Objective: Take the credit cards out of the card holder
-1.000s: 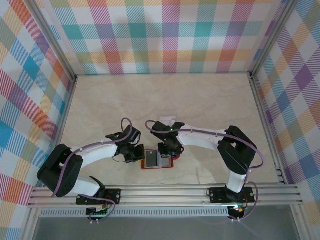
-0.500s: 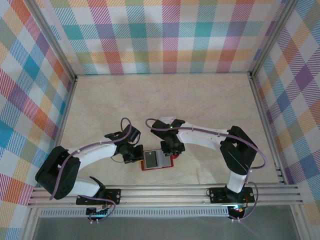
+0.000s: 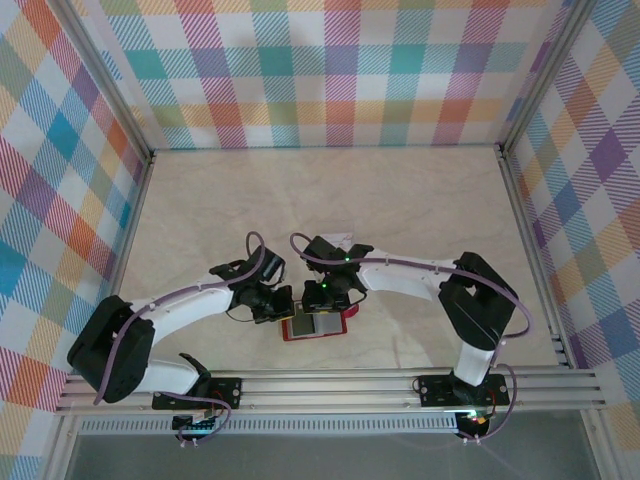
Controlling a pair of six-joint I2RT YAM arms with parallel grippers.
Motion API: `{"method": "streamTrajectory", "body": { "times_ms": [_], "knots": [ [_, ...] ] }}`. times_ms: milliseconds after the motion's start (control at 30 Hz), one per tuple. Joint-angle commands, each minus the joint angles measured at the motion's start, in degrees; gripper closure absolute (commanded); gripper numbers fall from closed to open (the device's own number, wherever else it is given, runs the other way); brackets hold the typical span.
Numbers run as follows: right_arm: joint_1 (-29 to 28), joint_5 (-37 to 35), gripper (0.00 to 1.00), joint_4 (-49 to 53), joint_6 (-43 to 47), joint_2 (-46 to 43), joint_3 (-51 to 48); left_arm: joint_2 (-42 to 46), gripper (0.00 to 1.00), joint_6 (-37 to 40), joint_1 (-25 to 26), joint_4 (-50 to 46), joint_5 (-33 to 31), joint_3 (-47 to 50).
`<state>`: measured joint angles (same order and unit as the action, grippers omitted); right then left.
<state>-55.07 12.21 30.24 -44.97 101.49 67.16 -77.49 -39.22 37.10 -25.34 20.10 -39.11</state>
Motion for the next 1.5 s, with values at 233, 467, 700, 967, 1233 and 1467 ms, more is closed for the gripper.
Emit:
{"method": "streamTrajectory", "body": {
  "times_ms": [233, 467, 700, 967, 1233, 1467],
  "knots": [
    [1.27, 5.81, 0.7, -6.9, -2.31, 3.5, -2.67, -4.3, 0.97, 1.19, 0.6, -0.3, -0.64, 0.56],
    [1.36, 6.33, 0.68, -7.89, -2.42, 4.14, -2.99, -5.83, 0.98, 1.8, 0.62, -0.66, -1.91, 1.24],
    [1.44, 6.82, 0.68, -8.79, -2.57, 5.34, -3.08, -6.11, 0.98, 2.07, 0.6, -0.75, -2.17, 1.32],
    [1.47, 4.7, 0.68, -7.15, -1.99, 6.35, -2.9, -5.61, 0.98, 2.11, 0.62, -1.19, -2.42, 1.17],
    [1.4, 0.13, 0.68, -2.72, -0.67, 5.48, -2.38, -4.95, 0.98, 2.2, 0.67, -1.9, -2.87, 1.04],
    [1.48, -1.03, 0.68, -1.54, -0.64, 4.38, -1.99, -4.77, 0.98, 2.36, 0.65, -2.36, -3.26, 0.79]
  ]
}}
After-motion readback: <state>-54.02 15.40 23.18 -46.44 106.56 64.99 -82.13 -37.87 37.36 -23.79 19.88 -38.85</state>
